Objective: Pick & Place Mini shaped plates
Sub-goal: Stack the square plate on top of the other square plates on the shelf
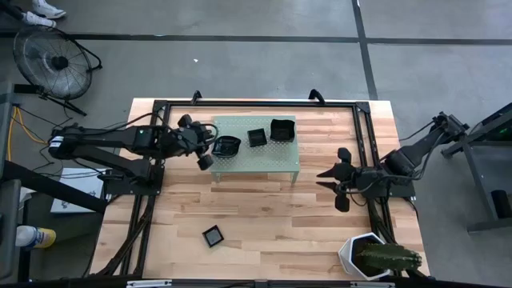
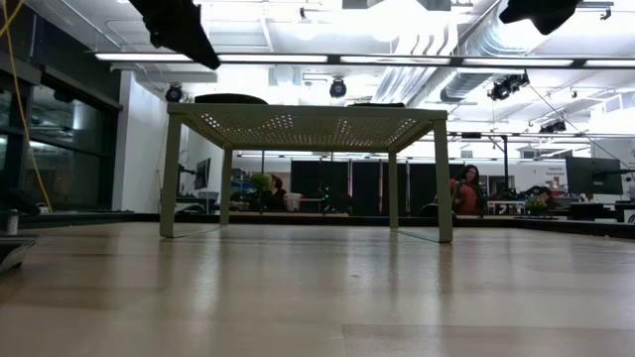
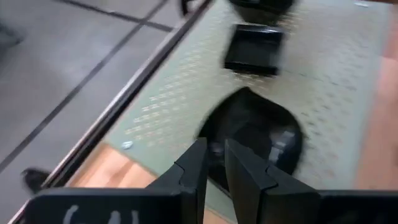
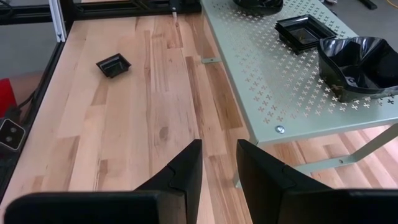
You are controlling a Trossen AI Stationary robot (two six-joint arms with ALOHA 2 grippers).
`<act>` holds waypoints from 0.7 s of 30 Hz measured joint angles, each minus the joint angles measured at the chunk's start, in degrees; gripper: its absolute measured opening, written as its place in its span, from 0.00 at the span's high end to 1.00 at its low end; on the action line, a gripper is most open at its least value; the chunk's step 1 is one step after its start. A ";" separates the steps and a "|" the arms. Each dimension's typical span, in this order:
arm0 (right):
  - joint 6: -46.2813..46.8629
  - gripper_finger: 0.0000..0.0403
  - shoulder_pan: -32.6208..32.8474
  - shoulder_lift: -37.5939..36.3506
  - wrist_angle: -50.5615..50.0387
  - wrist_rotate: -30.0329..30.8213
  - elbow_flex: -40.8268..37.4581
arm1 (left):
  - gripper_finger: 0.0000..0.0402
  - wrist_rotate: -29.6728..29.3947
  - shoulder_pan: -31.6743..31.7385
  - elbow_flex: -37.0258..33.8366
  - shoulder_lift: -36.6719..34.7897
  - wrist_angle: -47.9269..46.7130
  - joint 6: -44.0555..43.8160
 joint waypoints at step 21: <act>1.29 0.77 0.00 2.78 0.02 -0.18 0.00 | 0.87 13.88 -23.58 -1.67 -0.22 -11.92 -15.29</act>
